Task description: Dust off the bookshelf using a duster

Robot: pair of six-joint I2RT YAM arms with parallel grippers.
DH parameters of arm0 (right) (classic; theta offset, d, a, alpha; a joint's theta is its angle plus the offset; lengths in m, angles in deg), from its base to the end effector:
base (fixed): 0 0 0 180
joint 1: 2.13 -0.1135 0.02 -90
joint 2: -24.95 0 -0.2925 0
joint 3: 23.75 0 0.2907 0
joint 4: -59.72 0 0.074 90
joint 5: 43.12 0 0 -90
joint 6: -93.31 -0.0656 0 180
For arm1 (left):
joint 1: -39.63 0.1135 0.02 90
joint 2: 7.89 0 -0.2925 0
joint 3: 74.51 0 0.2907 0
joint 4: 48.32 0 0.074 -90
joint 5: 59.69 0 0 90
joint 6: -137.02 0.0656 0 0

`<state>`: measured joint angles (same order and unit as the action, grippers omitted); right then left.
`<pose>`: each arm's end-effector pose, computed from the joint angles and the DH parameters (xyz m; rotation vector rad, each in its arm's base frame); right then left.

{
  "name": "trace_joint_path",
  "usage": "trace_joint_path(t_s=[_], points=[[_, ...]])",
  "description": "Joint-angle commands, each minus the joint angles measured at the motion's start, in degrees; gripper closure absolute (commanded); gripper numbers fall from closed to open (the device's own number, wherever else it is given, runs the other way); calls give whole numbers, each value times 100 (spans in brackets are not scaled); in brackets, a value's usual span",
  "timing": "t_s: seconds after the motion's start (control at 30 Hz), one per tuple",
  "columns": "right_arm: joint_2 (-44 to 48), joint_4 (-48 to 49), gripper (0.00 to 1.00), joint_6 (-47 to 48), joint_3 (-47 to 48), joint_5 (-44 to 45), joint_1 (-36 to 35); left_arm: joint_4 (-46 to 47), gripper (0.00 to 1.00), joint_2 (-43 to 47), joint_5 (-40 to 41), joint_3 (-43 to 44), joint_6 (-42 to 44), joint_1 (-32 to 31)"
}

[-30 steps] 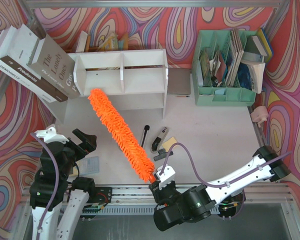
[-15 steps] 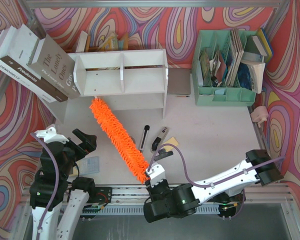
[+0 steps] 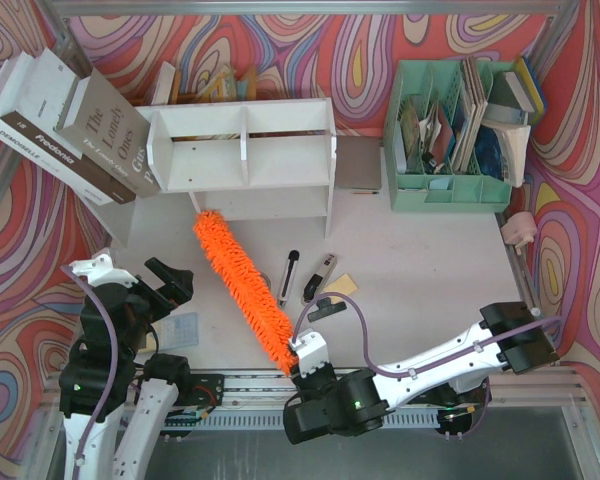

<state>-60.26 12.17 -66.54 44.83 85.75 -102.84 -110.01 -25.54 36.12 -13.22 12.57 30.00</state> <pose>-0.0206 0.3305 0.2092 -0.4499 2.3571 0.4769 0.0840 -0.0075 0.3597 -0.4781 1.8461 -0.4295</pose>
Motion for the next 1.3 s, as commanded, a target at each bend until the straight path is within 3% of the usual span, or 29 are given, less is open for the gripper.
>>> trace_joint_path(t_s=[0.0,0.17,0.3,0.6,1.1,1.27], points=[[25,-289,100,-218,-28,23,117,82,2,-11,-36,-78,71,31],[-258,-161,100,563,426,288,-174,88,2,-28,-44,-78,72,31],[-497,-285,100,628,745,431,-318,78,2,-4,-36,-78,71,31],[-97,-1006,100,-859,235,516,-214,91,2,-2,-46,-84,75,31],[194,-163,100,443,328,729,-110,97,2,7,-44,-87,71,31],[239,-1122,100,-718,311,846,-17,87,2,29,-39,-87,77,31]])
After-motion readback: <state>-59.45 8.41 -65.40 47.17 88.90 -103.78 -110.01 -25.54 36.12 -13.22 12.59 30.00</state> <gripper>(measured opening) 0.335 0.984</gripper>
